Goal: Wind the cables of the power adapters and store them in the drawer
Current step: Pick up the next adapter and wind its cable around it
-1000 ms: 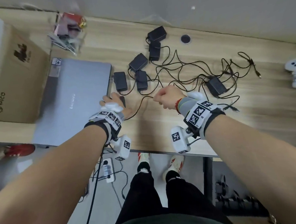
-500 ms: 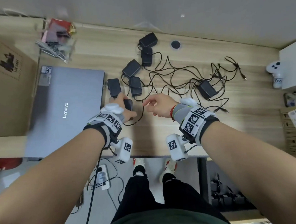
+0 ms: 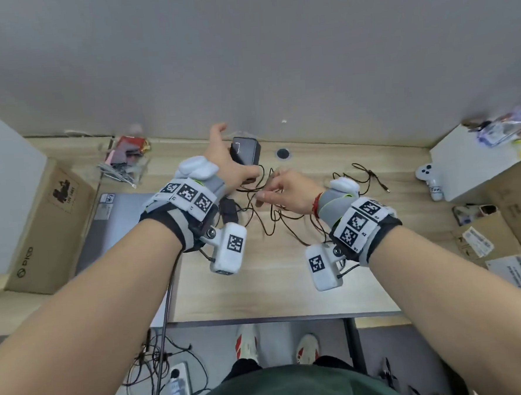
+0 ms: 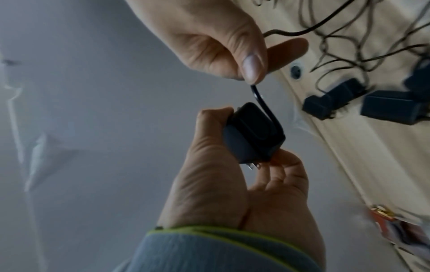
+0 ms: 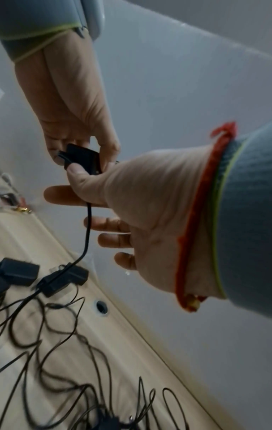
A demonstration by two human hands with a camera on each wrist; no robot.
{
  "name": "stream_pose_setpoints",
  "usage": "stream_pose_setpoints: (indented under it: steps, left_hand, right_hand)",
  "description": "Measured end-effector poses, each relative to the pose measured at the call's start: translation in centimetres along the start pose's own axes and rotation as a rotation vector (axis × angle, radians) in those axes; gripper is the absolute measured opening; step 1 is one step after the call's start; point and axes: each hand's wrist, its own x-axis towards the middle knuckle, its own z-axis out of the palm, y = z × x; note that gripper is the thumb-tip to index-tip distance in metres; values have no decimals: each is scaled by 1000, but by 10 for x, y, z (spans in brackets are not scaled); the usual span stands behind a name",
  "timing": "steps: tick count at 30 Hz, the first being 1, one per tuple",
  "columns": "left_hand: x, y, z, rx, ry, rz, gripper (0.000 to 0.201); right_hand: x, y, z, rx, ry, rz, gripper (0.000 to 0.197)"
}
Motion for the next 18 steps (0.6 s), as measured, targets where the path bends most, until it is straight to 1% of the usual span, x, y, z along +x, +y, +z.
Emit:
stream_pose_setpoints:
  steps: [2, 3, 5, 7, 8, 11, 13, 15, 18]
  left_hand:
    - [-3, 20, -2, -26, -26, 1, 103]
    - [-6, 31, -3, -27, -36, 8, 99]
    - [-10, 46, -3, -40, -32, 37, 82]
    - [-18, 59, -2, -53, -44, 86, 58]
    - [-23, 65, 0, -56, -62, 108, 52]
    - [-32, 77, 0, -127, -151, 107, 45]
    - [-40, 85, 0, -179, -237, 105, 33]
    - [-45, 92, 0, -163, -295, 89, 29]
    - [-46, 94, -3, -74, -327, 84, 39]
  right_hand:
    - [-9, -1, -17, 47, 46, 25, 23]
    - [-14, -4, -26, 88, 75, 33, 22]
    - [-22, -9, -40, 166, 121, -1, 23]
    - [-30, -13, -51, 197, 159, -13, 22]
    - [-36, -13, -55, 190, 174, -23, 23]
    - [-44, -10, -66, 229, 203, -17, 30]
    - [-54, -3, -74, 286, 222, -25, 31]
    - [-64, 3, -83, 336, 233, -23, 24]
    - [-73, 8, -98, 495, 304, -22, 16]
